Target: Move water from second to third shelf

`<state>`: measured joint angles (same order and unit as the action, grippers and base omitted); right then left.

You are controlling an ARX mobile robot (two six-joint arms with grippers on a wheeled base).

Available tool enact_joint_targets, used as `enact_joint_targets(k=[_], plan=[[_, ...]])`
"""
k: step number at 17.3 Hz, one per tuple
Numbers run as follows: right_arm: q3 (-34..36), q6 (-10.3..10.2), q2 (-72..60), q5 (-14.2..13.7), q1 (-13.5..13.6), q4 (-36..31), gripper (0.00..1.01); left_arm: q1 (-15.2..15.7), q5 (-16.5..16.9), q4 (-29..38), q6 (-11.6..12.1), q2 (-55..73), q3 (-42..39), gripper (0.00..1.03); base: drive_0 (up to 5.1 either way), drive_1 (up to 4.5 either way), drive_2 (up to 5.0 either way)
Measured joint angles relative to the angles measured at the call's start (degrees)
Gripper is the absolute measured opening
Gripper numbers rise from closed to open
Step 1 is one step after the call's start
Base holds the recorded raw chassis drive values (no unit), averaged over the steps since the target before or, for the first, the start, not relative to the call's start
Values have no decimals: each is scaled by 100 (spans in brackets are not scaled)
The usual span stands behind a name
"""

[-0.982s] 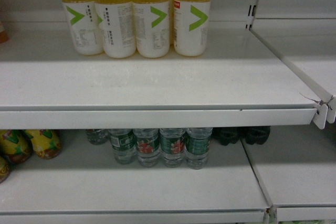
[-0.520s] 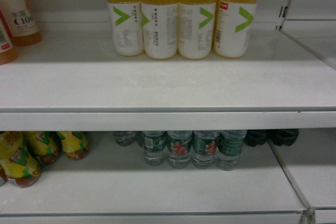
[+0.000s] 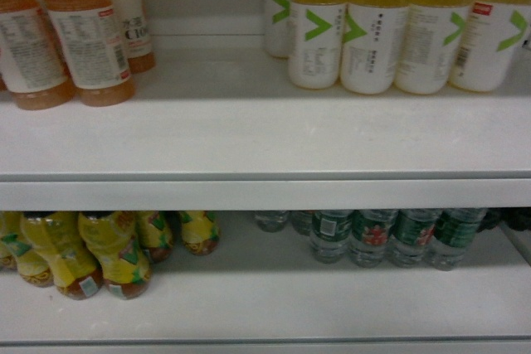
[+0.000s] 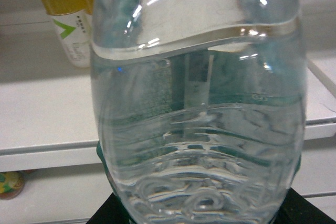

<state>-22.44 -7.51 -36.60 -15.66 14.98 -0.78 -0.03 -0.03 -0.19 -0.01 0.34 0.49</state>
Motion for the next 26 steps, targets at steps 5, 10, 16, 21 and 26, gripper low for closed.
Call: enact_joint_targets(k=[5,10,16,21,26], plan=[[2,0,-2,0,0,-4,40,0,4,-4,0,0,0,98,-495,241,241],[2,0,-4,0,0,2,40,0,2,0,0,0,0,98,-495,242,242],[2,0,-2,0,0,-4,40,0,0,2,0,0,0,98,-495,241,241],[2,0,-4,0,0,4,40,0,0,0,0,0,0,98,-501,235,235],[2,0,-2,17,2,0,40,0,4,-4,0,0,0,98,-504,233,233]])
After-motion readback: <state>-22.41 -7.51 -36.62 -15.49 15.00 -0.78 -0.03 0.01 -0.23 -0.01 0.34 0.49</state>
